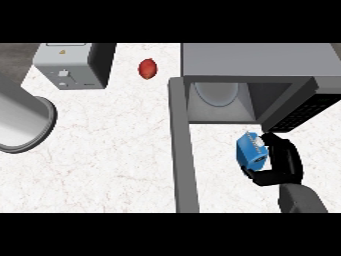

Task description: Pick up the milk, place it into the microwave and close the microwave

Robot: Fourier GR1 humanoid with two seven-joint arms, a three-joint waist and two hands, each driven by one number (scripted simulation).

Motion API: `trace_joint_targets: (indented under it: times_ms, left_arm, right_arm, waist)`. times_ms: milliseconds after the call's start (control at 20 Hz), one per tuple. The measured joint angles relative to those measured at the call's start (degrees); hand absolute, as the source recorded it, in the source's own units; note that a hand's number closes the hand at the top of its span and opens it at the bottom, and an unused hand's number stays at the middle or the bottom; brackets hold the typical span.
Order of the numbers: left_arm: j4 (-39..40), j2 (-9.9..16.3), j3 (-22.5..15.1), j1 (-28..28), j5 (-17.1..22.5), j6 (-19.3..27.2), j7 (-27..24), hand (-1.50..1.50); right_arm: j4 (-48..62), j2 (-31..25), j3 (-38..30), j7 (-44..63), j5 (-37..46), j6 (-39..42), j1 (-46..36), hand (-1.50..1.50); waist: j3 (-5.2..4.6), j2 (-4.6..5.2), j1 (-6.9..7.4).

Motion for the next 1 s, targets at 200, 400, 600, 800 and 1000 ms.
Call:
trace_joint_targets:
  times_ms: [200,400,600,800,1000]
  left_arm:
    - [-0.4,0.1,1.3,0.4,1.1,-0.4,0.7,-1.5]
    - [0.1,1.2,4.3,0.5,4.2,-2.3,0.8,-1.5]
    - [0.7,1.0,5.8,1.1,5.5,-4.0,0.4,-1.5]
    - [0.2,0.9,6.8,0.6,6.4,-4.5,1.5,-1.5]
    - [0.4,0.3,7.7,1.8,6.6,-5.8,0.6,-1.5]
  right_arm:
    - [-11.9,2.0,4.2,6.0,1.0,-1.8,5.2,1.5]
    - [-25.4,2.5,7.1,13.6,1.1,-4.2,11.2,1.5]
    - [-37.2,4.7,10.3,20.8,1.3,-7.7,16.7,1.5]
    - [-46.5,7.2,14.2,27.0,2.3,-13.1,20.4,1.5]
    - [-51.2,8.3,17.6,30.8,3.7,-18.1,20.6,1.5]
  waist:
    - [-0.04,-0.14,-0.51]
    - [-0.06,-0.18,-0.68]
    - [-0.05,-0.15,-0.58]
    - [-0.03,-0.08,-0.52]
    - [-0.02,-0.04,-0.25]
